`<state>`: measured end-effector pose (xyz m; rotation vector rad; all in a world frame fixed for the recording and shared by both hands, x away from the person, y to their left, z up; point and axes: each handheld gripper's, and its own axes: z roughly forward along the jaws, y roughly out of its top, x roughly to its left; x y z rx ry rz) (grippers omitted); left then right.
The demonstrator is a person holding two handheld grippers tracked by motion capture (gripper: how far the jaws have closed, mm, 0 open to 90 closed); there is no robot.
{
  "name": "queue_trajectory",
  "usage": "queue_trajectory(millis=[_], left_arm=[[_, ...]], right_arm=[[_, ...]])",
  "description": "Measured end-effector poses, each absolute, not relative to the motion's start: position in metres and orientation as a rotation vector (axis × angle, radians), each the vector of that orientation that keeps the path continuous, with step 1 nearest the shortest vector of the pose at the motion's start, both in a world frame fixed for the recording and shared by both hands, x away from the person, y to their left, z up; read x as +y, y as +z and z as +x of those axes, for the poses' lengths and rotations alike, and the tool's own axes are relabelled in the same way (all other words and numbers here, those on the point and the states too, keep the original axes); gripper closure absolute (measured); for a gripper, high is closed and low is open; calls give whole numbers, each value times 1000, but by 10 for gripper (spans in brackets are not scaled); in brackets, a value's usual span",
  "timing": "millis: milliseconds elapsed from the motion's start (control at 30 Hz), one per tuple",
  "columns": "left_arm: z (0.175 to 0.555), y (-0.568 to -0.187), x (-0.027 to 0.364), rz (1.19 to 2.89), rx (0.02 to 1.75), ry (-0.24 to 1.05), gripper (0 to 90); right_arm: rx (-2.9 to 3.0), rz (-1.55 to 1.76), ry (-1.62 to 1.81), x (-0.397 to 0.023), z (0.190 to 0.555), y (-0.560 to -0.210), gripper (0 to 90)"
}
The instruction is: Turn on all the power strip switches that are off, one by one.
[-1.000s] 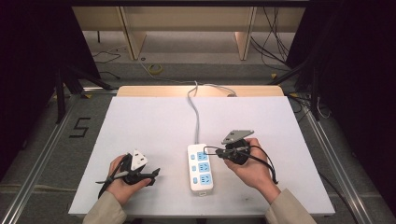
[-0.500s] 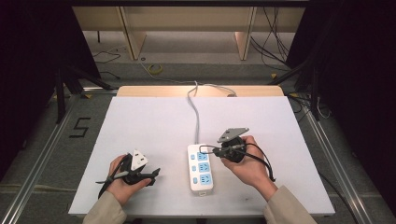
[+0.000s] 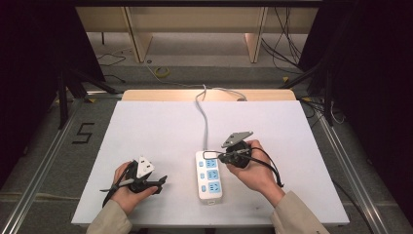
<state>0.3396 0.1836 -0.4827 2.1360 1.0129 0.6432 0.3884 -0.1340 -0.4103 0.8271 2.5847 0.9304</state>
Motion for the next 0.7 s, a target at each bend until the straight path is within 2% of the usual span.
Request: queue_trajectory(millis=[700], left_arm=[[340, -482, 183, 2138, 1011, 642, 254]], right_arm=[[2620, 809, 904, -110, 396, -413, 900]])
